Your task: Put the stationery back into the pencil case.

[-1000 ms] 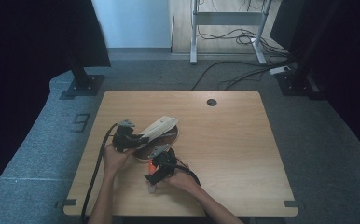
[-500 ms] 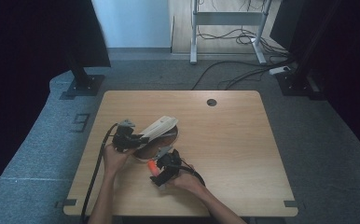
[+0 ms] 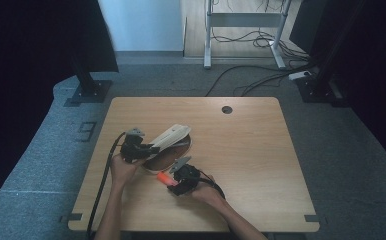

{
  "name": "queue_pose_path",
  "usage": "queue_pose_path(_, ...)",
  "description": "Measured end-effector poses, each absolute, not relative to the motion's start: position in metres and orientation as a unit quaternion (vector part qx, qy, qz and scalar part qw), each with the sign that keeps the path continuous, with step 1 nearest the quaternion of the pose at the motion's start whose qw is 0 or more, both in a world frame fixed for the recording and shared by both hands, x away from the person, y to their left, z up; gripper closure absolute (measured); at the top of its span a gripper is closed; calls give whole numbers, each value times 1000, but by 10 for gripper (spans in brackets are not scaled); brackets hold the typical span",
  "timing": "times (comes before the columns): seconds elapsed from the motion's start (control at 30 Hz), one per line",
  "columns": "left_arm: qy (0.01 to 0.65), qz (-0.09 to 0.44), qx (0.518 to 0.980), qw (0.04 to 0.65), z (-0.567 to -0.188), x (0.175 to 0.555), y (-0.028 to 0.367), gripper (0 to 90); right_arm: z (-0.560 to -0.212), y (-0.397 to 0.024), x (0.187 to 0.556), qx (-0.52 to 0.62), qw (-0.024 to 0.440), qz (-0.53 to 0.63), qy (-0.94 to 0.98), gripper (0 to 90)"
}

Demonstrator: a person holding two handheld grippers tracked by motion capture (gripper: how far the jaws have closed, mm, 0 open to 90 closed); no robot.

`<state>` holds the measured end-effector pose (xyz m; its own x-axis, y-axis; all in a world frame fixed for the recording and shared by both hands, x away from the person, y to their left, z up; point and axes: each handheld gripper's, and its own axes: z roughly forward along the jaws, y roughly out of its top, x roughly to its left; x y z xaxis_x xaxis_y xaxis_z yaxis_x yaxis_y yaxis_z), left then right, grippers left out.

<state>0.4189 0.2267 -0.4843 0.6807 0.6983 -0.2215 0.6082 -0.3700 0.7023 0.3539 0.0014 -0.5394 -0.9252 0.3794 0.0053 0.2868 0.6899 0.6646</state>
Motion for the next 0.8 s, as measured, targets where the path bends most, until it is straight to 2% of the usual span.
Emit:
queue_pose_path(0.23,397,56,825,399,-484,419,227,739,-536,3,350,164,55,347,922,636)
queue_pose_path(0.8,404,59,819,404,-482,418,228,752,-527,-8,349,169,50,365,914,650)
